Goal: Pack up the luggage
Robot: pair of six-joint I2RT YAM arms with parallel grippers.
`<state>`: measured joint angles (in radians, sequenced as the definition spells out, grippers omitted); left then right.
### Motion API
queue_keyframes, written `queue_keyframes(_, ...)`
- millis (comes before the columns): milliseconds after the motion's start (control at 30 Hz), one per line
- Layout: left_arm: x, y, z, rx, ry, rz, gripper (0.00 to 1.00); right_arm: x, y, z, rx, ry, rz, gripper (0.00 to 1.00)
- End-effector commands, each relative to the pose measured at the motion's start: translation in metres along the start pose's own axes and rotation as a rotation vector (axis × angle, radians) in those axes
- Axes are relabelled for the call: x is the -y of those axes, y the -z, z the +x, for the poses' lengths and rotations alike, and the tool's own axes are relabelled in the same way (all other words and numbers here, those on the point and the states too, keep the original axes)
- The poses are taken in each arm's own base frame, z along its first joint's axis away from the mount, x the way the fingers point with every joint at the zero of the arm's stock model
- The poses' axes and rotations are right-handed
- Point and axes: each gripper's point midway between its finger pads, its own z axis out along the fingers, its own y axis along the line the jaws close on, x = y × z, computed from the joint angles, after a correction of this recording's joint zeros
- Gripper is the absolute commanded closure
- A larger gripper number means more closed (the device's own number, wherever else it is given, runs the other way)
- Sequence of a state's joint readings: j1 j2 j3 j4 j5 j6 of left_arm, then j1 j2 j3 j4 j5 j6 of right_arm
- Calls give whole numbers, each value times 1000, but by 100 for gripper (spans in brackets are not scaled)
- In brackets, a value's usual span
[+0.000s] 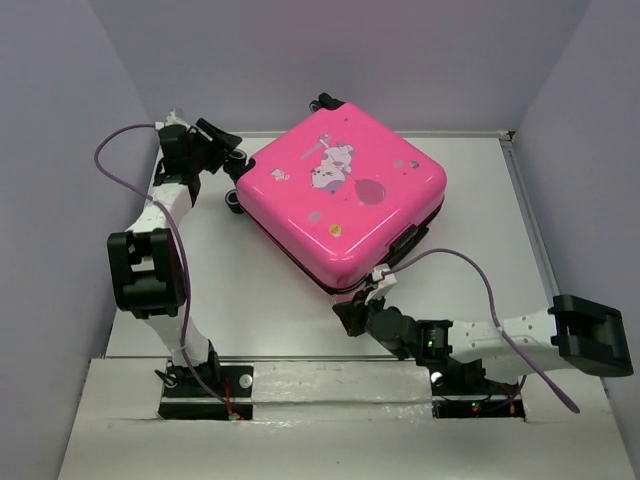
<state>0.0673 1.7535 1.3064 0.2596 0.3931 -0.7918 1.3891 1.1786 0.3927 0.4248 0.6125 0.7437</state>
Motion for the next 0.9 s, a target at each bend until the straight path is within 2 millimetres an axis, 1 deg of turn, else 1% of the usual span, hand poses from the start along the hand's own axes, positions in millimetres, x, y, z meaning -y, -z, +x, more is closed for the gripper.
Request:
queue_keyframes(0,8,4,21,-65,41,47,36,-11,6,16,-80,38,-41,93)
queue_keyframes(33,8,3,22,-65,48,49,41,-11,6,16,-79,40,-40,93)
queue_keyframes(100,7,4,29,-74,72,73,74,-5,3,11,-67,33,-24,93)
queue_keyframes(133,11,4,27,-63,75,87,74,-6,3,11,-70,35,-27,93)
queue_keyframes(167,10,6,28,-55,78,86,93,-3,2,6,-61,25,-21,93)
queue_keyframes(233,8,8,25,-32,75,81,94,1,1,1,-59,16,-24,93)
queue_keyframes(267,2,13,24,-1,79,59,94,5,-2,-9,-39,6,-16,93)
queue_keyframes(333,-4,21,25,34,85,40,94,7,-3,-18,-34,2,-32,93)
queue_keyframes(367,-10,30,29,60,102,29,94,5,-2,-28,-15,11,-43,93)
queue_keyframes(400,-13,36,34,68,115,33,94,11,-5,-39,7,9,-29,93)
queue_keyframes(433,-13,42,39,74,125,47,94,14,-5,-44,11,17,-25,93)
queue_keyframes(467,-5,54,40,91,124,79,94,18,-6,-53,26,20,-16,93)
queue_keyframes(500,-20,60,57,85,139,55,94,17,-5,-66,51,32,-23,93)
queue_keyframes(533,-22,65,64,85,138,54,94,27,-8,-78,69,33,0,93)
queue_keyframes(567,-25,76,79,85,134,56,94,28,-8,-91,90,43,0,93)
queue_keyframes(600,-20,80,95,66,125,67,94,30,-7,-101,105,44,-2,93)
queue_keyframes(633,-19,84,104,58,119,69,94,35,-7,-106,112,56,23,93)
queue_keyframes(667,-9,94,108,65,105,95,94,36,-6,-111,121,70,36,93)
queue_keyframes(700,-12,99,125,47,101,88,94,34,-7,-118,132,87,44,93)
queue_keyframes(733,-11,105,131,46,101,95,94,35,-9,-118,128,93,54,93)
queue_keyframes(767,-7,115,133,60,103,113,94,36,-15,-108,91,98,54,93)
queue_keyframes(800,-4,121,132,69,105,127,94,28,-18,-93,33,76,5,93)
queue_keyframes(833,9,132,125,96,106,166,94,25,-27,-80,4,58,-24,93)
queue_keyframes(867,10,136,124,100,106,168,94,5,-26,-61,-32,21,-91,93)
